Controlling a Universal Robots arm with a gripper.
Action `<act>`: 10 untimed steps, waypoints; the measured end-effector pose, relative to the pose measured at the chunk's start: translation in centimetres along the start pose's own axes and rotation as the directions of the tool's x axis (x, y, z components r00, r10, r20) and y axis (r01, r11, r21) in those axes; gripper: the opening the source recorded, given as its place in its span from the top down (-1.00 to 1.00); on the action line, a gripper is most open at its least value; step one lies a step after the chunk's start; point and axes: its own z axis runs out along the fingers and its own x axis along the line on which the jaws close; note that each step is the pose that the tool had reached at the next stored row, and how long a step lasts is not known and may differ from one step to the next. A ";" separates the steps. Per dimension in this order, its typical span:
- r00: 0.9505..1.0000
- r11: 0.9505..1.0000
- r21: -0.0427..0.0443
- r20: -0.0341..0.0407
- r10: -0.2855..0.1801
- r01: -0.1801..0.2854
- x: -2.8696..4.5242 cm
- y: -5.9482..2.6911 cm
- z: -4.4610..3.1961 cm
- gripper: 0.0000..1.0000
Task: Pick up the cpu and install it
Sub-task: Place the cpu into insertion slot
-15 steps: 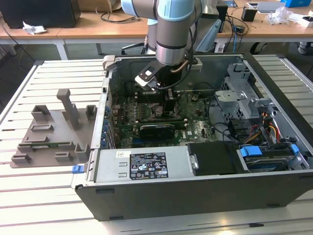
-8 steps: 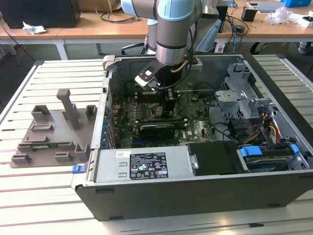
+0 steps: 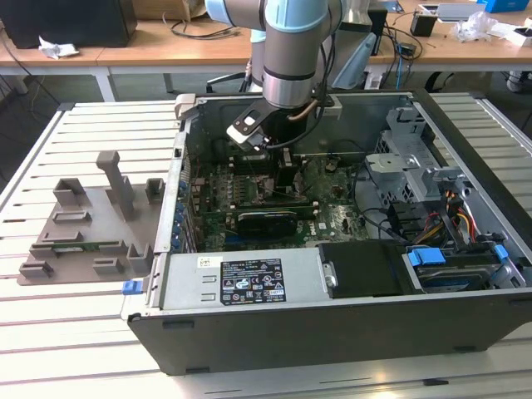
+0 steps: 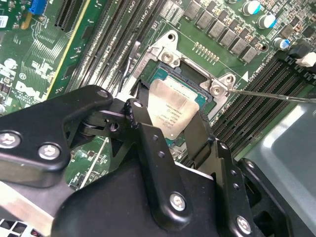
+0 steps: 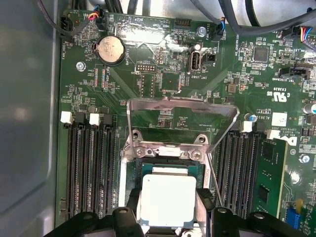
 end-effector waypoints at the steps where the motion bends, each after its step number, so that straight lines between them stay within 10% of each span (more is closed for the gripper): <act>1: 1.000 1.000 0.000 0.000 0.003 -0.003 0.00 0.00 0.02 -0.06; 10: 1.000 1.000 0.000 0.000 0.009 -0.009 0.12 0.02 0.29 -0.06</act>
